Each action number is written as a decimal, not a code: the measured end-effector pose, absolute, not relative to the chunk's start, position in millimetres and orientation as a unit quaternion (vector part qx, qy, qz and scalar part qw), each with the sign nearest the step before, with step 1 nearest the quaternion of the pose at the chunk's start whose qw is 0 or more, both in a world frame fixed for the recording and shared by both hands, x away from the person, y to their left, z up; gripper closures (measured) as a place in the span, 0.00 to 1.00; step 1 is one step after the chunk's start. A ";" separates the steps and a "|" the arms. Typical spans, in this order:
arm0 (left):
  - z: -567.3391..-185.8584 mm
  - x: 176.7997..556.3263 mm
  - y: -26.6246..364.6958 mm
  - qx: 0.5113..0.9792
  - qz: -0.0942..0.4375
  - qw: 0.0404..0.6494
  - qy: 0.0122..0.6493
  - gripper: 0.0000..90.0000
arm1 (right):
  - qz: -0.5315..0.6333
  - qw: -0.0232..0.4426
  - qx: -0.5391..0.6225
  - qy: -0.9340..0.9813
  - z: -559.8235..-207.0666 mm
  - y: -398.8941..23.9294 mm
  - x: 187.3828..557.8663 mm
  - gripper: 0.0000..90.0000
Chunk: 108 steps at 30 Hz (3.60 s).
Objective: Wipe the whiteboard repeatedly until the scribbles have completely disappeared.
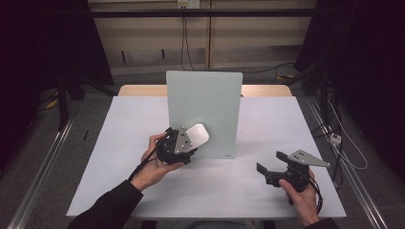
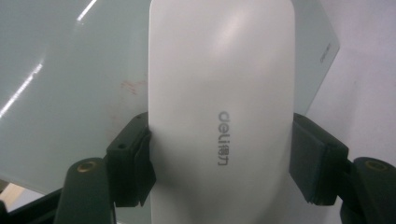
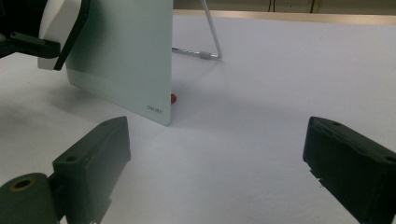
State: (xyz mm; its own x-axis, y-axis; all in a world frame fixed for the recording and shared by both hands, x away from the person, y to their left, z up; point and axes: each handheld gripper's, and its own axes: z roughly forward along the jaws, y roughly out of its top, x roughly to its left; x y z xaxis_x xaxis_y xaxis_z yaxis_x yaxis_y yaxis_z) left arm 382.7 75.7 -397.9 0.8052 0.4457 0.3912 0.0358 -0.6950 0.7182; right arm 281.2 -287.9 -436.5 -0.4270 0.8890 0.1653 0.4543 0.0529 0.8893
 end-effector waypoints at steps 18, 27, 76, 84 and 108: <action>-359.3 397.7 89.6 0.845 0.343 0.379 0.160 0.35 | 0.487 0.223 0.487 0.689 -436.4 -288.9 280.8 0.08; -414.9 373.4 77.8 0.887 0.292 0.337 0.123 0.35 | 0.487 0.223 0.487 0.690 -436.4 -288.4 281.0 0.08; -385.4 389.0 87.1 0.867 0.286 0.377 0.157 0.35 | 0.487 0.222 0.486 0.691 -436.5 -288.0 281.5 0.08; -351.7 403.7 94.9 0.841 0.313 0.402 0.180 0.35 | 0.488 0.223 0.486 0.690 -436.7 -288.4 281.5 0.08; -354.4 403.0 100.5 0.830 0.278 0.436 0.209 0.35 | 0.489 0.222 0.486 0.690 -436.7 -287.5 282.6 0.08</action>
State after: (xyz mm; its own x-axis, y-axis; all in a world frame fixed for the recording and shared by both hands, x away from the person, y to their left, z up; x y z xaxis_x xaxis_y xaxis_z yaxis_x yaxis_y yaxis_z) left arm 403.0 100.5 -354.4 0.7584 0.5890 0.2793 0.1048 -0.5330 0.8396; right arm 282.6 -287.5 -436.7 -0.4293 0.8871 0.1694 0.4542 0.0500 0.8895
